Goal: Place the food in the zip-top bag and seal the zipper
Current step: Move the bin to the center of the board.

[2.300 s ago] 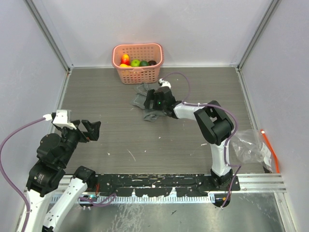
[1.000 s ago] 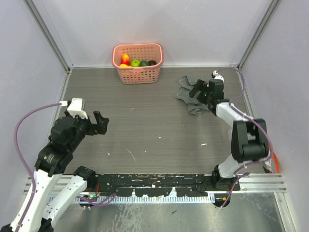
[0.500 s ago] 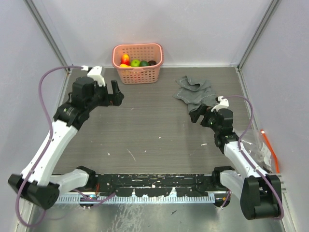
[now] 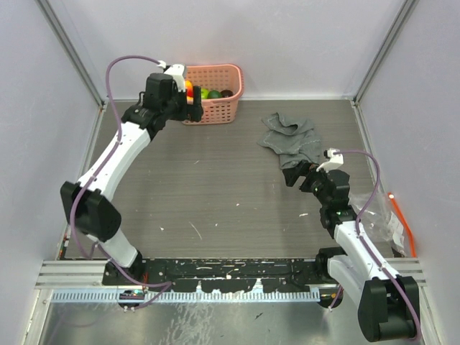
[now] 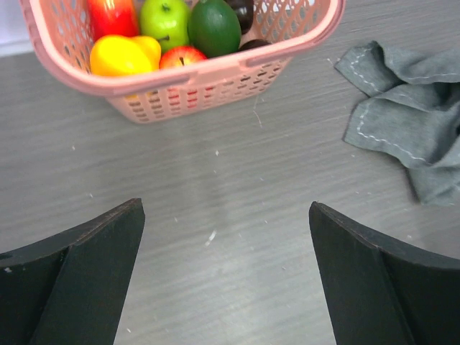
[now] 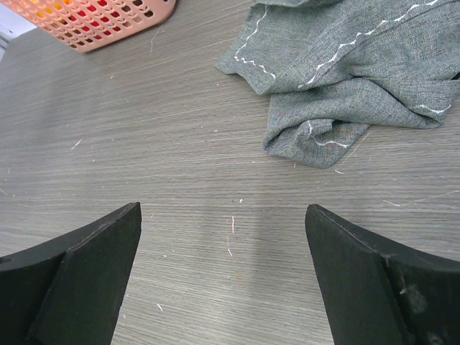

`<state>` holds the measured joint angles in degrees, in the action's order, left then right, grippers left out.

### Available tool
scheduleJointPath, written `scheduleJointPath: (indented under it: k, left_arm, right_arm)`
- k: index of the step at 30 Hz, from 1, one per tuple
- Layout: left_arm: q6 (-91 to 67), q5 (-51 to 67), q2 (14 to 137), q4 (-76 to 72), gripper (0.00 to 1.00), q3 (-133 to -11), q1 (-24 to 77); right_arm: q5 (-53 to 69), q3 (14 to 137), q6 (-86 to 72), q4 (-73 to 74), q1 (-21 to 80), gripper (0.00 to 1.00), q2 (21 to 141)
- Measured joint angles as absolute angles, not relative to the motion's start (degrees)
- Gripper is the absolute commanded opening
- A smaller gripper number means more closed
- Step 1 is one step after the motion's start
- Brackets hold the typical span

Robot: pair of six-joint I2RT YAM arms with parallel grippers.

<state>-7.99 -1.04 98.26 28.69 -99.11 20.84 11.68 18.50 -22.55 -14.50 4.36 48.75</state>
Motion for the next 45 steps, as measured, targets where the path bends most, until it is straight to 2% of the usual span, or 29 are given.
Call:
scheduleJointPath:
  k: [6, 16, 25, 30, 34, 45]
  left_arm:
    - [-1.4, 2.3, 108.7, 29.7, 0.98, -109.5, 18.6]
    - [10.2, 12.6, 128.6, 39.2, 0.98, -134.4, 14.4]
    - [17.0, 17.4, 134.2, 44.6, 0.99, -136.6, 14.2]
    - [17.6, 18.7, 133.9, 44.4, 0.89, -134.7, 14.3]
    - [17.1, 19.0, 131.3, 44.8, 0.72, -129.1, 14.6]
    - [14.4, 16.9, 125.3, 45.1, 0.40, -119.4, 16.1]
  right_arm:
    - [11.7, 18.1, -22.4, -15.0, 4.4, 1.00, 49.5]
    - [11.5, 17.8, -22.1, -15.3, 4.4, 1.00, 49.5]
    - [11.4, 17.8, -21.5, -15.6, 4.4, 1.00, 50.8]
    - [11.4, 17.8, -21.3, -15.7, 4.4, 1.00, 51.2]
    - [11.4, 17.8, -21.3, -15.8, 4.4, 1.00, 51.2]
    - [11.5, 17.8, -21.4, -15.8, 4.4, 1.00, 49.9]
